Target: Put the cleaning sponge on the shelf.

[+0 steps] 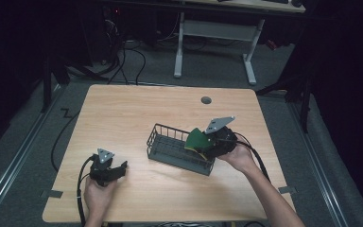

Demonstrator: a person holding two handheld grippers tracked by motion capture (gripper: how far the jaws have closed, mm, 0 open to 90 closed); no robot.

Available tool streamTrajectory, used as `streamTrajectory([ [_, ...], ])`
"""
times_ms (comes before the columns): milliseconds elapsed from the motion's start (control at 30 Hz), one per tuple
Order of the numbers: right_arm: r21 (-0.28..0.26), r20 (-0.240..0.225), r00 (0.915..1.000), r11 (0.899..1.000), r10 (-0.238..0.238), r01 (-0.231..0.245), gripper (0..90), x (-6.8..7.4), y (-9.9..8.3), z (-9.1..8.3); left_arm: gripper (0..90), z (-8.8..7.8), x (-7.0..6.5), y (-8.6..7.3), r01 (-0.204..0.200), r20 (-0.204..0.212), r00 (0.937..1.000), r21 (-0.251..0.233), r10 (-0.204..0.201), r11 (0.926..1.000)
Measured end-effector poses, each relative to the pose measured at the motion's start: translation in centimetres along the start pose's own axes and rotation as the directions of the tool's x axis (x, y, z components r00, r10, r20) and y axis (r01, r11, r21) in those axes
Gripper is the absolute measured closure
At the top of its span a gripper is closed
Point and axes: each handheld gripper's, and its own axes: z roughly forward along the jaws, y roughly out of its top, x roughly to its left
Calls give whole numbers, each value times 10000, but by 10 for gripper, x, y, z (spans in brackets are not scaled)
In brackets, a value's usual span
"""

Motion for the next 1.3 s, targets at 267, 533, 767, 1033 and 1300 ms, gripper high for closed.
streamTrajectory([
  [267, -2, -133, 9999, 10000, -1, 1, 304, 3, 0, -1, 318, 0, 0, 0, -6, 1, 10000, 2, 6, 10000],
  [533, -124, -172, 9998, 9999, -64, 62, 303, 7, 0, -1, 318, 0, 0, 0, -3, 2, 10000, 0, 3, 10000],
  [767, -260, -339, 9994, 9996, 96, -105, 292, 7, 1, -2, 318, 0, 0, 0, -4, 0, 10000, 5, 4, 10000],
  [1033, -307, -226, 9997, 9995, 106, -113, 313, 8, 1, -2, 318, 0, 0, 0, -5, 5, 10000, 1, 5, 10000],
  [1300, -74, 253, 9985, 9988, -487, 489, 311, 12, 2, 2, 317, 0, 0, 0, -30, 6, 10000, 18, 30, 10000],
])
